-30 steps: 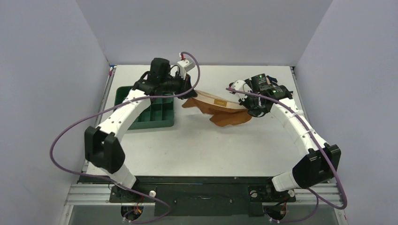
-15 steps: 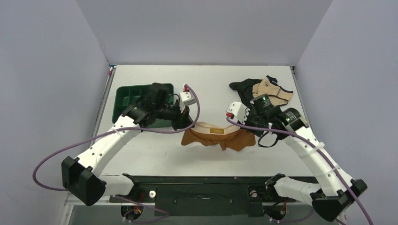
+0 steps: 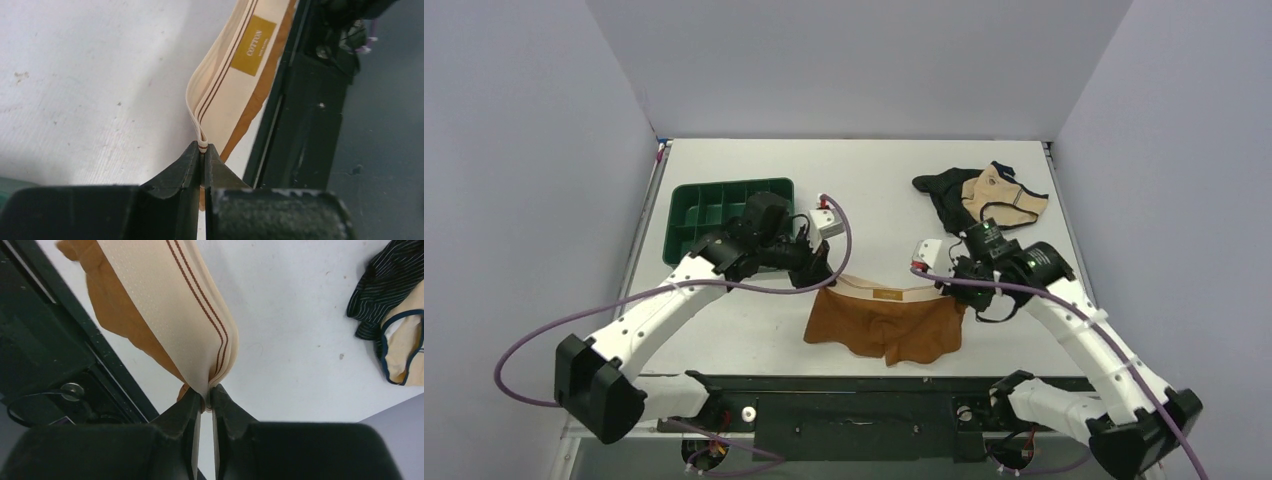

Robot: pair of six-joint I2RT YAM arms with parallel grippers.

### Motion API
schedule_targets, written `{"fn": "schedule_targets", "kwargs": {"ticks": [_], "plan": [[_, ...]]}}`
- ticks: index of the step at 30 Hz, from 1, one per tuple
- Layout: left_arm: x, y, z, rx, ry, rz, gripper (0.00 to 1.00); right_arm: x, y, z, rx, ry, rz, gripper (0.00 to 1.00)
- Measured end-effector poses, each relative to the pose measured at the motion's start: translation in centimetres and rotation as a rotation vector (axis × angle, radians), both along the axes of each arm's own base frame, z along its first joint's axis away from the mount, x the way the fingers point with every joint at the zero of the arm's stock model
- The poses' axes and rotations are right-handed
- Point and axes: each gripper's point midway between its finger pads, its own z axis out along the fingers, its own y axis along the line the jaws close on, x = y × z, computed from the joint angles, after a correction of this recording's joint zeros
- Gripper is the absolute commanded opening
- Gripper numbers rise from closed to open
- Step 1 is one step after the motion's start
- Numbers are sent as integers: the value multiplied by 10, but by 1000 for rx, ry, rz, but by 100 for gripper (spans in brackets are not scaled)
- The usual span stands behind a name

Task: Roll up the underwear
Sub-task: Flatten out the underwear at the center of the board.

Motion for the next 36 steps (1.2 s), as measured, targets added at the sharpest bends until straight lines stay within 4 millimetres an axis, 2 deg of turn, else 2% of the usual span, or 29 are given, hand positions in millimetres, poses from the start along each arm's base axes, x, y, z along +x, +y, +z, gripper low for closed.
{"fn": "schedule_targets", "kwargs": {"ticks": [3,7,9,10,13,15,16,19,23,27,31,36], "plan": [[29,-2,-34,84,21,85,0,23,-5,-24,-70,57,-43,19],[80,-2,-85,201,26,227,0,72,-20,-67,-173,152,-141,43],[104,-2,-111,260,38,292,12,103,-27,-89,-226,183,-191,54],[115,-1,-123,289,47,325,23,116,-30,-97,-248,185,-212,56],[148,0,-157,357,61,420,40,154,-38,-121,-300,175,-275,62],[160,5,-174,389,65,473,55,167,-43,-131,-319,160,-308,63],[162,8,-179,404,68,495,58,169,-44,-132,-323,154,-318,63],[169,12,-181,413,61,539,73,173,-42,-128,-309,129,-337,63],[175,10,-175,387,37,558,87,178,-36,-113,-243,81,-372,63],[169,12,-164,355,29,552,100,177,-27,-94,-138,45,-403,63],[163,20,-135,293,-4,550,97,168,-19,-86,-51,44,-422,63],[150,21,-102,216,-60,491,97,152,-12,-100,-3,114,-438,62]]}}
